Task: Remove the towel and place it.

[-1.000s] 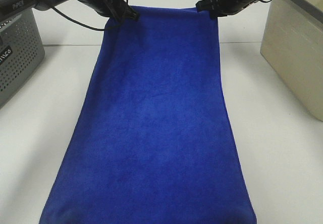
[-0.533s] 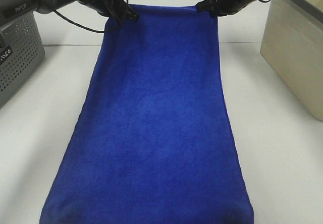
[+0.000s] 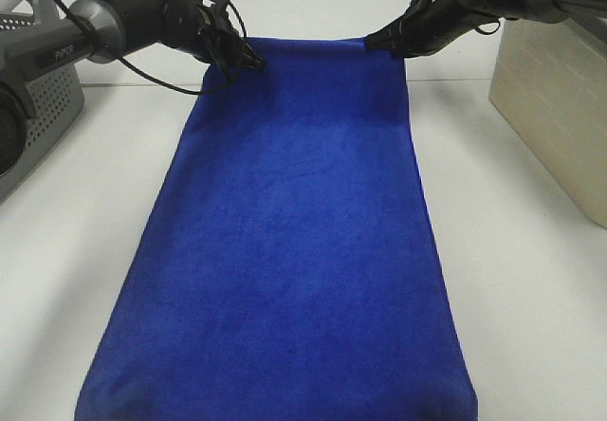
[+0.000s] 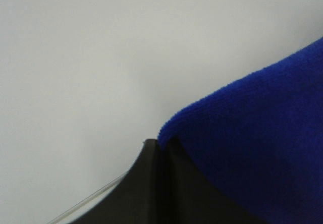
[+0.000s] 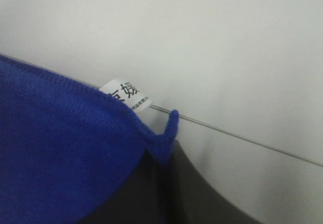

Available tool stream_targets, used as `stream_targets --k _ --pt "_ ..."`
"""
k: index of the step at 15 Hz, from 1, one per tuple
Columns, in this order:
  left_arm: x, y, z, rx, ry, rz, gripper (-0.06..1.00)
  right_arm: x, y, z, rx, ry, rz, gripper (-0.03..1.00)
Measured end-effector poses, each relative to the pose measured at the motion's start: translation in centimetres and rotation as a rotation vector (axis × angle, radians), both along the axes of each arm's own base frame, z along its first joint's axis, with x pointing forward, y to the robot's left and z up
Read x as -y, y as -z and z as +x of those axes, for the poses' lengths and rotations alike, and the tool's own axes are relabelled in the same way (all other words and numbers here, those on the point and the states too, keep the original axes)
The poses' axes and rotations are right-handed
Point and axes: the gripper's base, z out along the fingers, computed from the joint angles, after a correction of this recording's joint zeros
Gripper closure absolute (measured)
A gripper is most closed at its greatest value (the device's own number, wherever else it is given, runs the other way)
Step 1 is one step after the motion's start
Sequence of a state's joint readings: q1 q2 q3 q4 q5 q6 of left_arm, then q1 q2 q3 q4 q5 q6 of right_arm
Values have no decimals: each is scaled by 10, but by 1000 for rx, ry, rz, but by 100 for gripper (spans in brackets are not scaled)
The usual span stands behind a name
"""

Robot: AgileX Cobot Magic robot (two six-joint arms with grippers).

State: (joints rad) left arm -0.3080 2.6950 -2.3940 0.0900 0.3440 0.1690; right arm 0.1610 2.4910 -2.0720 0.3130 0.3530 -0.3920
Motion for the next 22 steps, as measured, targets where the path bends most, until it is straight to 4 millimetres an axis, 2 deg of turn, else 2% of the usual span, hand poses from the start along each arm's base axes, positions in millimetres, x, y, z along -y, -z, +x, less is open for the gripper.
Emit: stream_targets --k 3,9,10,17,19,20,22 --pt "1 10 2 23 5 -6 93 0 17 1 -14 5 -4 95" --pt "2 36 3 15 8 -4 93 0 30 3 -26 21 18 95" --pt "2 36 3 15 9 -4 93 -1 36 3 -31 29 28 95" --pt "-4 33 7 59 1 -15 93 -2 36 3 -34 43 59 94" --pt "-7 33 8 59 -4 -16 87 -2 36 3 -37 45 66 86" --pt "-9 32 9 64 -9 -21 78 -3 36 3 -40 52 83 75" --pt "-15 30 11 78 -33 -56 53 -3 35 3 -43 61 104 46"
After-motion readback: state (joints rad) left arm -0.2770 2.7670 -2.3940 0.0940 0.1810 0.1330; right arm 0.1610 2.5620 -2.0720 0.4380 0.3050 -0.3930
